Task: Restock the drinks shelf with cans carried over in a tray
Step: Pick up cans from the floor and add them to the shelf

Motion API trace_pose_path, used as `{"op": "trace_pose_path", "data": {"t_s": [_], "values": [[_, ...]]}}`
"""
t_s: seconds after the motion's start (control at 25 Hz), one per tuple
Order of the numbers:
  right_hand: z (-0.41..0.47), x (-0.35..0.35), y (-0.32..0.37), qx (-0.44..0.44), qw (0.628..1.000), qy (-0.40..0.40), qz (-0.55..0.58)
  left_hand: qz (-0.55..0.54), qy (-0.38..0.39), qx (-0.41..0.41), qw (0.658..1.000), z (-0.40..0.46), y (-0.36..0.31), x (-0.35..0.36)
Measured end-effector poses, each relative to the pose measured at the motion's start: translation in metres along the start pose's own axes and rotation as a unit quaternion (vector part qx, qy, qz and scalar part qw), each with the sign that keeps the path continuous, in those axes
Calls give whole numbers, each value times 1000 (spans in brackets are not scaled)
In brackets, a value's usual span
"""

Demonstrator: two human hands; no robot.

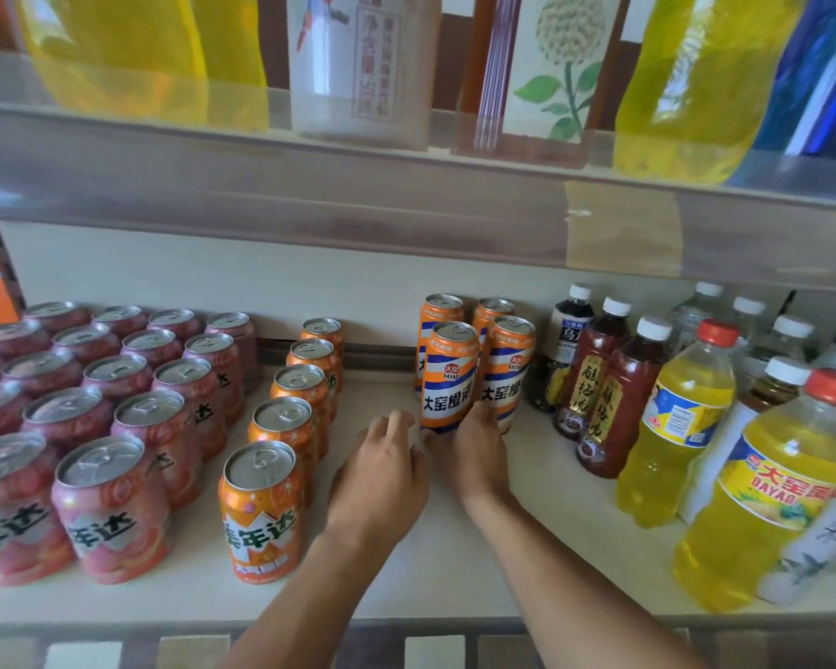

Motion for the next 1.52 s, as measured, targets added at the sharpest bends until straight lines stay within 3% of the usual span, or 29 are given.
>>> {"op": "trace_pose_path", "data": {"t_s": [0.24,0.64,1.16,1.36,1.52], "values": [[0,6,-6,22,999,24,14,10,-22,17,1000,13,3,1],[15,22,2,39,999,-12,-12,4,-46,36,998,22,2,3],[15,10,2,35,997,24,-57,-10,-2,34,999,13,5,-5],[-9,-32,5,-44,991,32,-125,-22,20,42,999,3,0,-15],[-44,-72,14,-112,983,-7,-147,-16,34,68,997,-14,-11,-24]]}}
Point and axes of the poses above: each hand's wrist, its own z-axis towards the middle knuckle, its own x-axis out of the palm, y = z × x, the point moved 1 cm from there along z, towards the middle knuckle, and after that the axes turned 11 degrees about -y, right-handed, at the moved point
